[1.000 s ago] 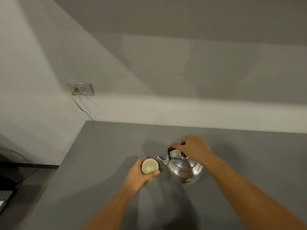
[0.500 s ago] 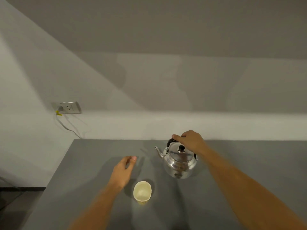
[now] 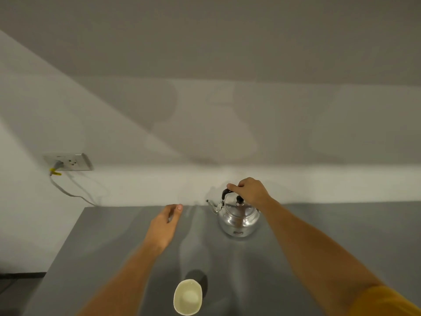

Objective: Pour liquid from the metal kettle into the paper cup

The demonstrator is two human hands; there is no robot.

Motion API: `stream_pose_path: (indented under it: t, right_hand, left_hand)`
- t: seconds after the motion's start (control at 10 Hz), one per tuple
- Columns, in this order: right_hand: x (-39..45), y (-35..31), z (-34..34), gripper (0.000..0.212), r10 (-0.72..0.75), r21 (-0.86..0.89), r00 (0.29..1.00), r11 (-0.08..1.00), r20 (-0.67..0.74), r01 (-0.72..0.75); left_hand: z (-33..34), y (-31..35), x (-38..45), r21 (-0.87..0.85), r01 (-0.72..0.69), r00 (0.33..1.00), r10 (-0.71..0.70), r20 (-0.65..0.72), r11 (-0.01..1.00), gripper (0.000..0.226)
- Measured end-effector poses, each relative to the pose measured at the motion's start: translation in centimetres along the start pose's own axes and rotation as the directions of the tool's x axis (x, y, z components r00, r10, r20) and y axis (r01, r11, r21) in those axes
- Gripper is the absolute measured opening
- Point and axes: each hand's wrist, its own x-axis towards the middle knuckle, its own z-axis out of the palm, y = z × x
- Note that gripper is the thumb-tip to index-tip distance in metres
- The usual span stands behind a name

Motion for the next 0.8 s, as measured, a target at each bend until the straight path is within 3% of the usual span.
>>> stream_pose_path:
  t: [0.4,0.6,0.8]
  right_hand:
    - [1.2,0.7,0.5,0.061,0.014,0.012,1.0,1.0,0.004,-0.014]
    - [-0.2,-0.5,-1.0,0.05,-0.072,-0.064,0.997,0.995,0.018,0.073]
    - [-8.0,-5.3,-5.9,0.037,-0.264,-0.163,0.94,0.959,-0.215,0.232]
  left_hand:
    - [0.1,0.9,0.8,0.017,0.007,1.0,-0.007,0.004,1.0,0.05]
    - [-0.3,1.8,-0.4,0.058,-0.004,1.0,0.004,0.006,0.998,0.051]
    - [-5.3,6.7,-6.0,0.076,-0.176,0.984,0.179,-0.027,0.981,0.047]
